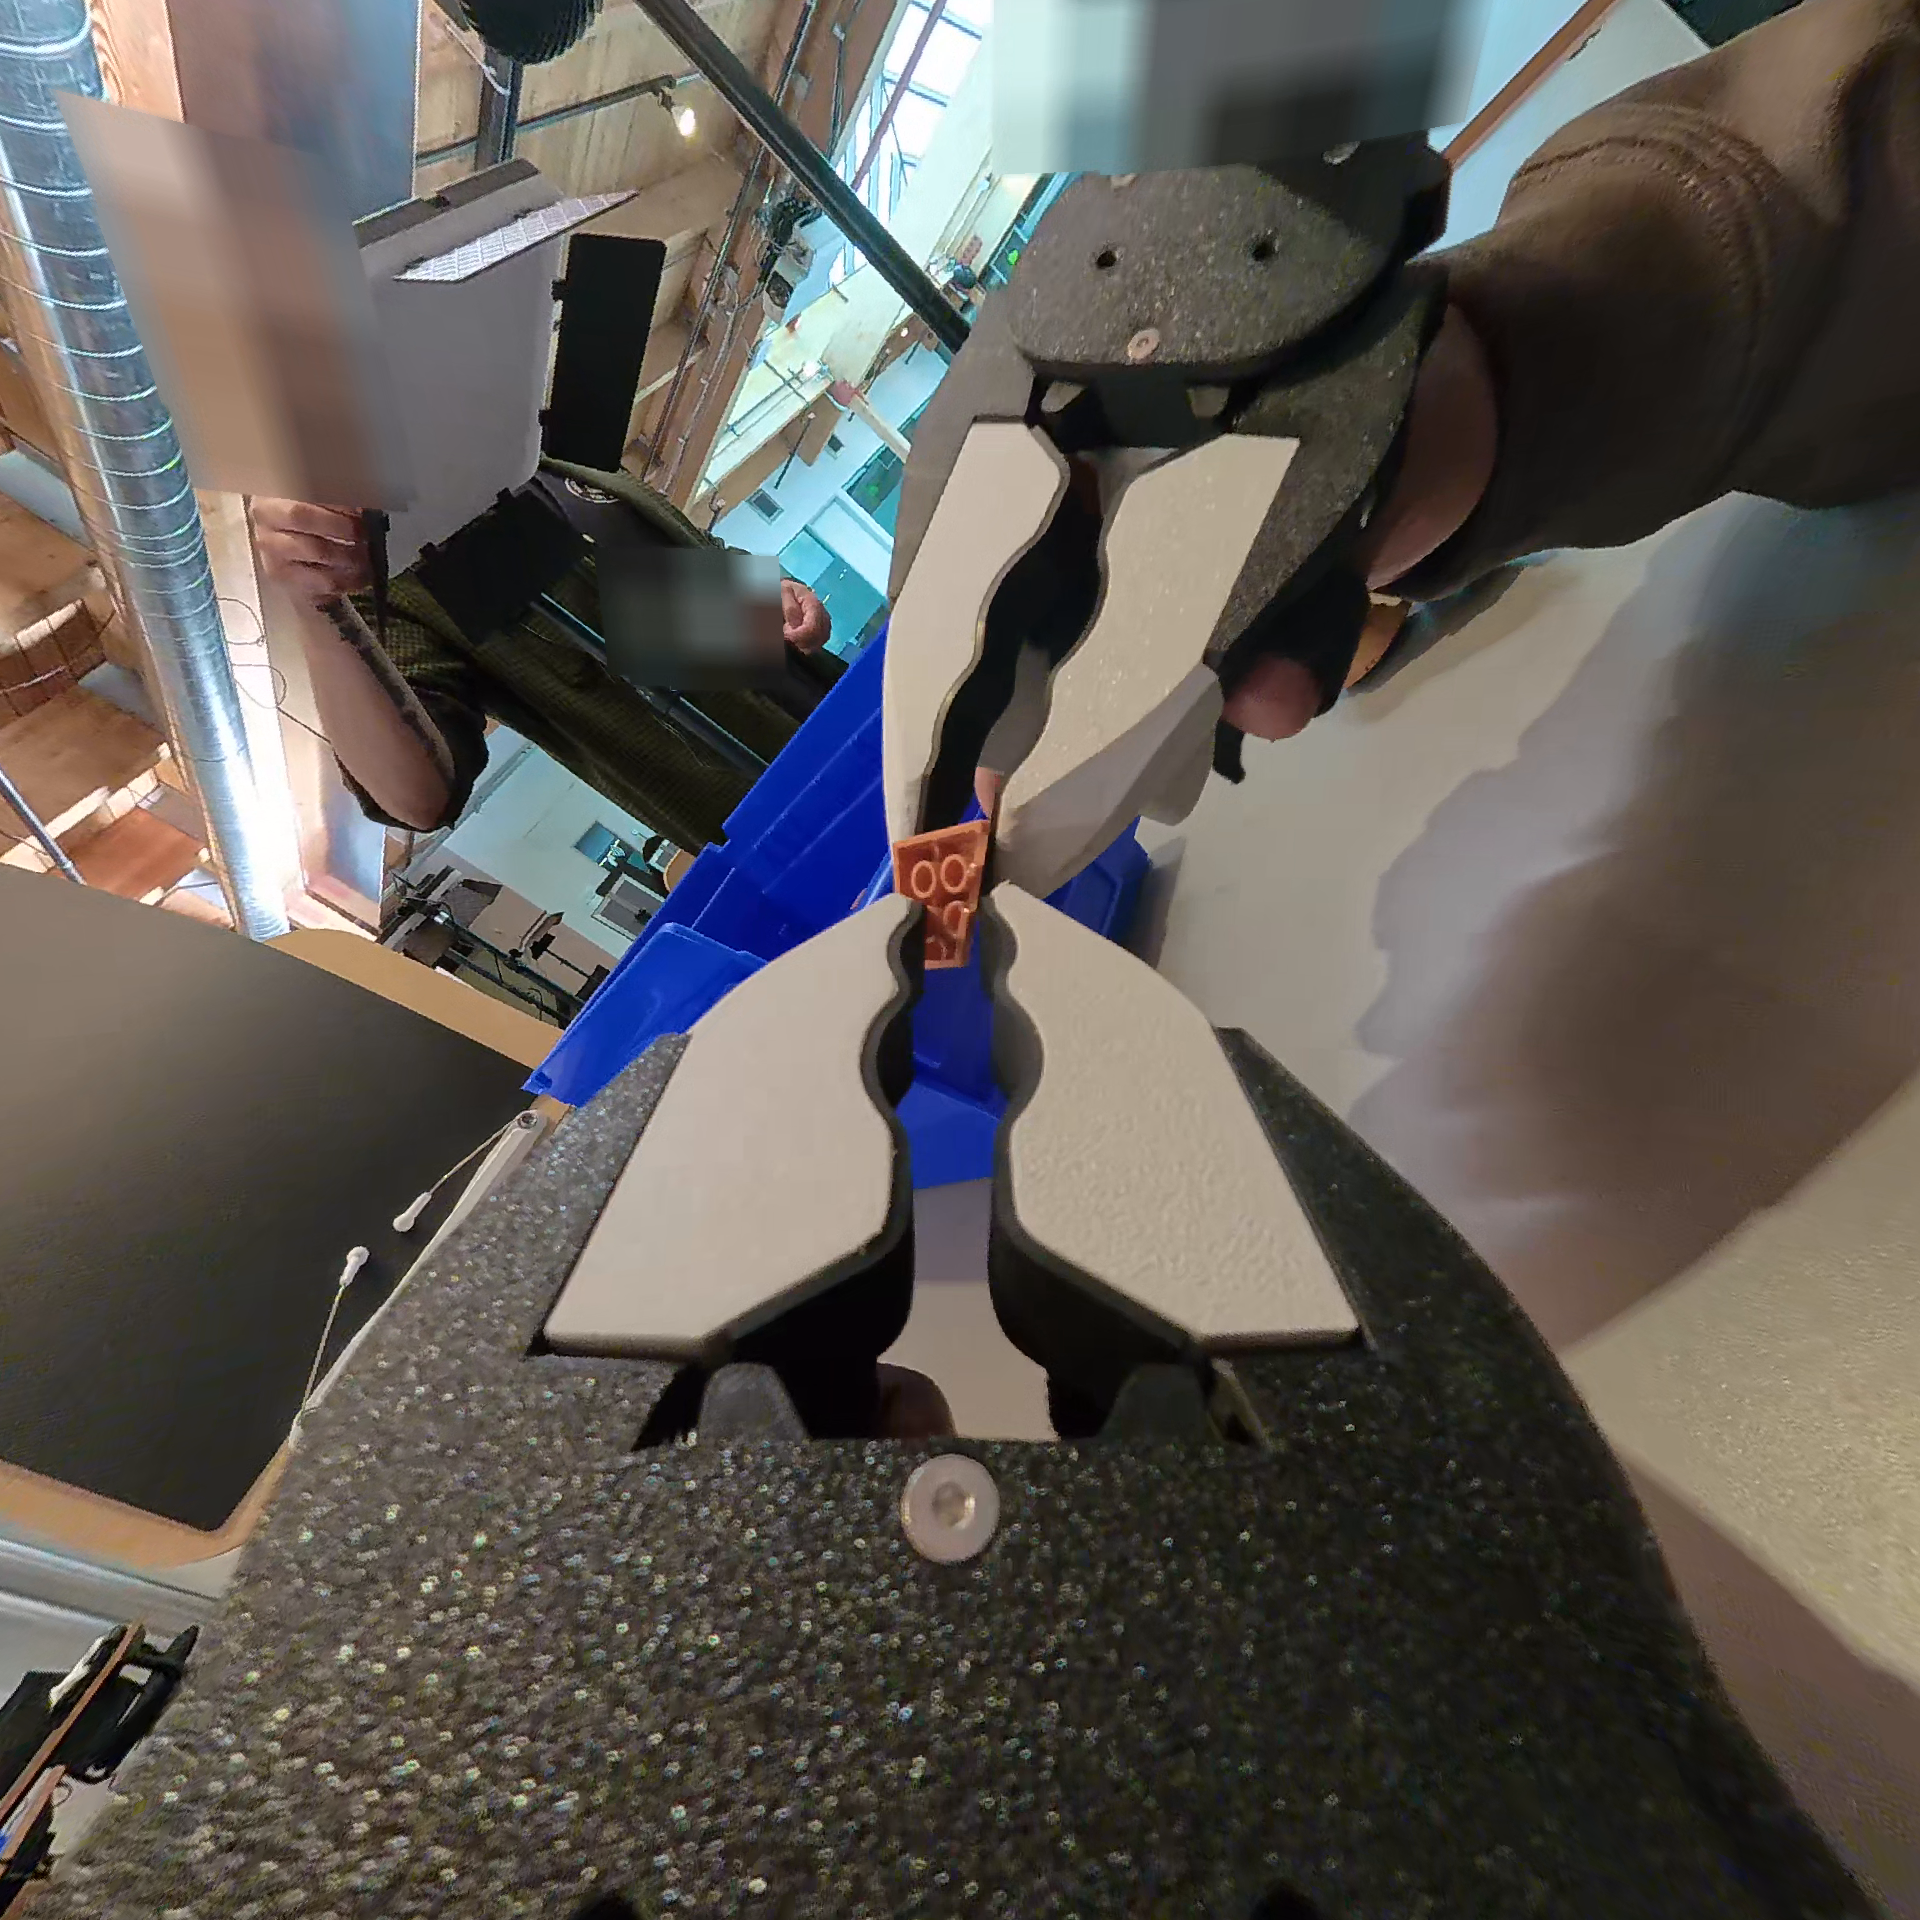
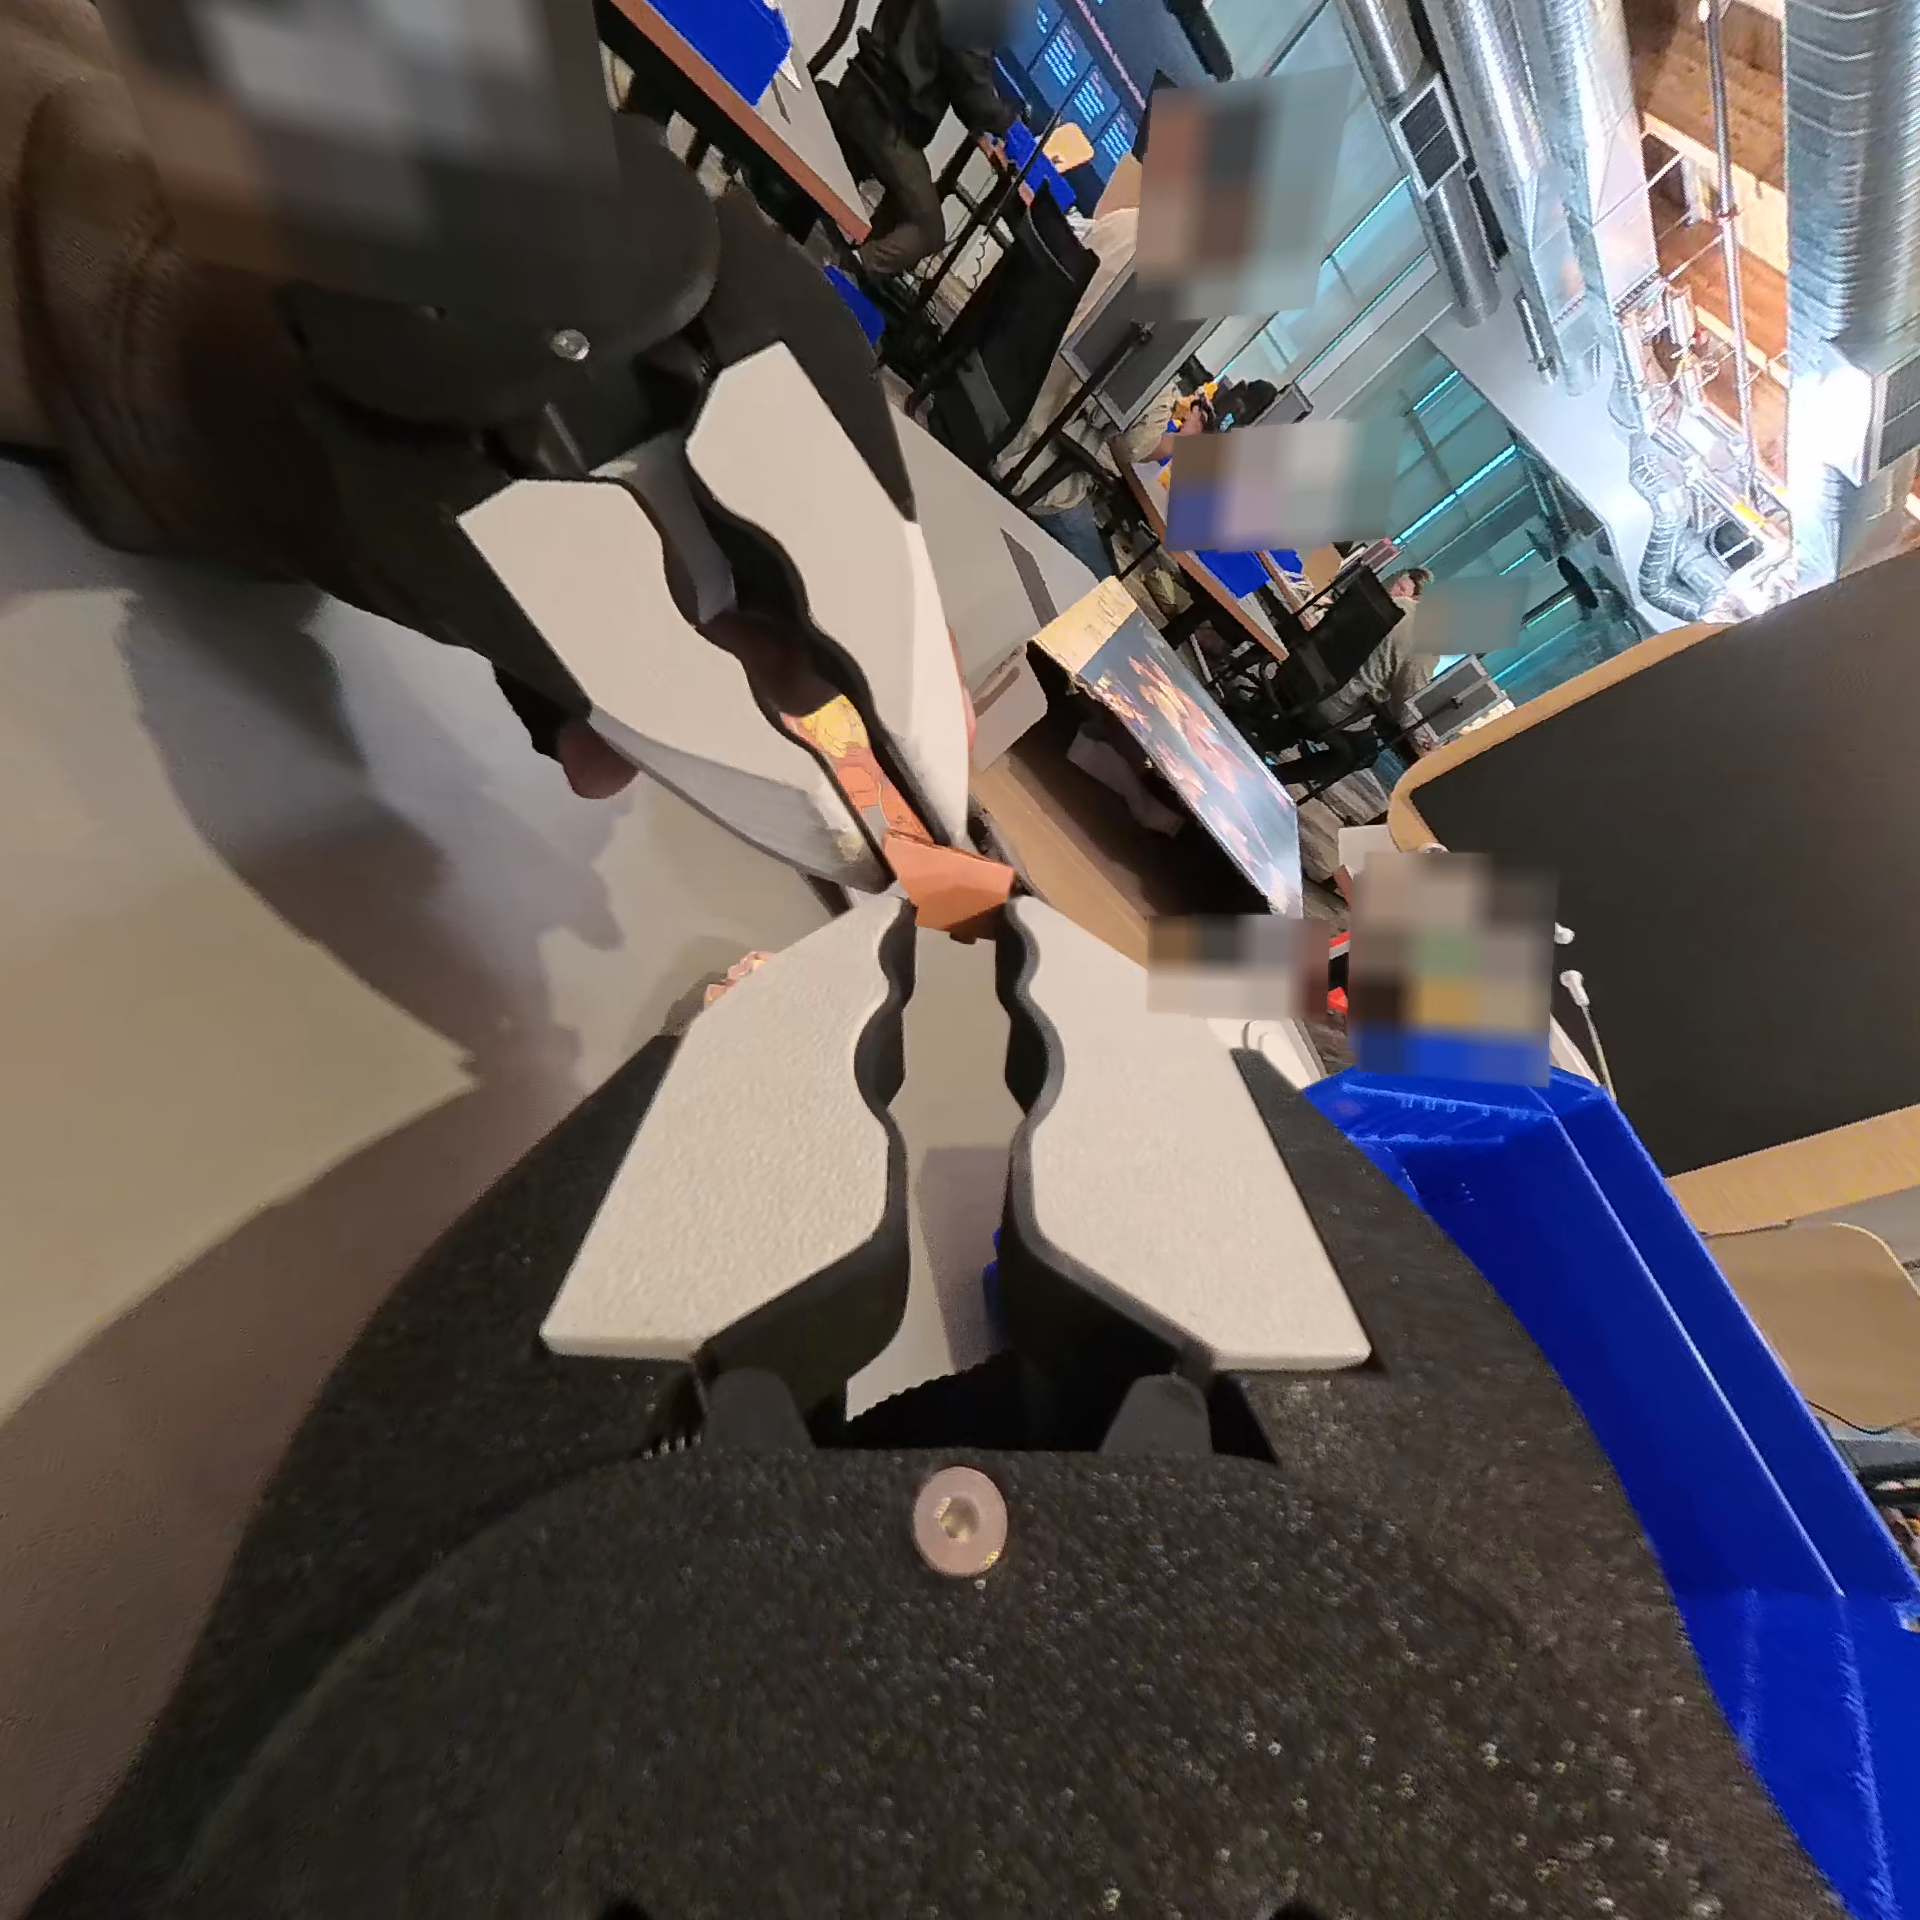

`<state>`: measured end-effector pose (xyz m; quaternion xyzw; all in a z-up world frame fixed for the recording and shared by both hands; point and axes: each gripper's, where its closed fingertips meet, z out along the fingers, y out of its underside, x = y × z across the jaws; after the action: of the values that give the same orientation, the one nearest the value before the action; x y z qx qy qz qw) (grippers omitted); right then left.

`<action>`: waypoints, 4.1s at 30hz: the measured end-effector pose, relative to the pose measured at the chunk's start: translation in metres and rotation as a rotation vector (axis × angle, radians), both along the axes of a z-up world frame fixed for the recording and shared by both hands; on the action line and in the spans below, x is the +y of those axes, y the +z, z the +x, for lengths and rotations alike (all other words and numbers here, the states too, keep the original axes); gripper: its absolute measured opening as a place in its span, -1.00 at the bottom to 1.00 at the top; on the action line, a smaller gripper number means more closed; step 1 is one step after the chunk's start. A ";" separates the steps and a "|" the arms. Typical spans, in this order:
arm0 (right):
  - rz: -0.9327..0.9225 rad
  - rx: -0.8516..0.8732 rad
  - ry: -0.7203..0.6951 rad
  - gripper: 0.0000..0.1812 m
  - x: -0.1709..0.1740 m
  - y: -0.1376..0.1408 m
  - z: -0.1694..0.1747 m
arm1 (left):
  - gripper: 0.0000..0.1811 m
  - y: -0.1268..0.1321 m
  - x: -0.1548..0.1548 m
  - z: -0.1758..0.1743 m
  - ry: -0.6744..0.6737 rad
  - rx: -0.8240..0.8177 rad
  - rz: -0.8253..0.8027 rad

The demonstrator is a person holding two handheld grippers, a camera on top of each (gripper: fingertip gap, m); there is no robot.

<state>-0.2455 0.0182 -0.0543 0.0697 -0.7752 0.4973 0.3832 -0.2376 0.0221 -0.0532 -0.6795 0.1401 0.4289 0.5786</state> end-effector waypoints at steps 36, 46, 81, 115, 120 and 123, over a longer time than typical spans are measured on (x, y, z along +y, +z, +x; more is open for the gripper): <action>0.030 0.012 -0.128 -0.83 0.001 -0.004 -0.015 | -0.81 0.011 -0.002 -0.003 -0.021 -0.095 0.100; 0.027 0.057 -0.157 -0.84 -0.003 0.004 -0.012 | -0.81 0.016 0.001 -0.001 -0.029 -0.125 0.128; -0.004 0.028 -0.119 -0.84 -0.002 0.017 0.003 | -0.92 0.016 -0.004 0.001 0.035 0.158 -0.006; -0.011 0.212 -0.160 -0.82 0.012 0.022 0.001 | -0.95 0.017 -0.002 0.000 -0.370 -0.975 0.276; -0.165 -0.048 -0.078 -0.82 0.011 0.026 0.007 | -0.95 0.009 0.004 0.001 -0.251 -0.744 0.186; -0.195 -0.111 -0.055 -0.84 0.010 0.023 0.007 | -0.95 0.006 0.007 0.004 -0.190 -0.592 0.135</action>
<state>-0.2387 0.0281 -0.0314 -0.0169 -0.7447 0.5628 0.3583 -0.2338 0.0293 -0.0470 -0.7188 -0.0006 0.1648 0.6754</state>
